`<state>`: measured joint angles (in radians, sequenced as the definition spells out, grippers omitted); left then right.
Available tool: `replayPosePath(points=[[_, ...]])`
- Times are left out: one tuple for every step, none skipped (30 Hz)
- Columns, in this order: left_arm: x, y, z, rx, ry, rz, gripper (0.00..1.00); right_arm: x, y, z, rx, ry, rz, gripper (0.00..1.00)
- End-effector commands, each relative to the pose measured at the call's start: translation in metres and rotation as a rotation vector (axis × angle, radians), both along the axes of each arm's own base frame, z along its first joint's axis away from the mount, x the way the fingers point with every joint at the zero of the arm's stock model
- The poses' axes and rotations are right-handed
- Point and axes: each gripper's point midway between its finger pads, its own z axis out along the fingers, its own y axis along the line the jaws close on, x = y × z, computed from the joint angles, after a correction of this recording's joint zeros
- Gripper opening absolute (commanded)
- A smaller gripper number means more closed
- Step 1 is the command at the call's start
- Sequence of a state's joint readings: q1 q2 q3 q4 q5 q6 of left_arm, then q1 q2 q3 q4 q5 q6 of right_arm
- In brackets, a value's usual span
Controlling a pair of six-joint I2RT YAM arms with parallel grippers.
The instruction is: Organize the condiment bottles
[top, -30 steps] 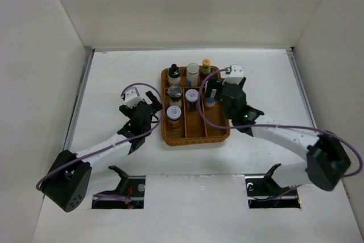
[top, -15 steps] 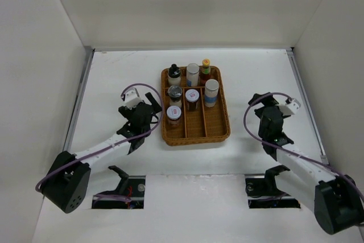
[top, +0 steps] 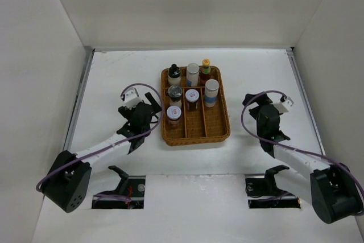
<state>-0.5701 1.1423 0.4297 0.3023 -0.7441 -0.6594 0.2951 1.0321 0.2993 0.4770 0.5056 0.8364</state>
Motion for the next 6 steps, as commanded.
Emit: replayPosePath(points=[[0.0049, -0.0033, 0.0155, -0.04, -0.045, -0.003, 1.0, 0.0105, 0.0045, 0.0304, 0.042, -0.099, 0.005, 1.0], [0.0054, -0.0038, 0.0167, -0.039, -0.046, -0.005, 1.0, 0.0112, 0.0047, 0.0306, 0.04, -0.099, 0.006, 1.0], [0.0055, -0.0041, 0.017, -0.038, -0.045, -0.007, 1.0, 0.0118, 0.0056, 0.0296, 0.037, -0.097, 0.011, 1.0], [0.0055, -0.0042, 0.0166, -0.036, -0.042, -0.007, 1.0, 0.0126, 0.0071, 0.0301, 0.036, -0.097, 0.017, 1.0], [0.0055, -0.0036, 0.0167, -0.033, -0.041, -0.005, 1.0, 0.0128, 0.0079, 0.0307, 0.034, -0.098, 0.021, 1.0], [0.0056, -0.0035, 0.018, -0.031, -0.043, -0.006, 1.0, 0.0126, 0.0081, 0.0316, 0.032, -0.1, 0.023, 1.0]])
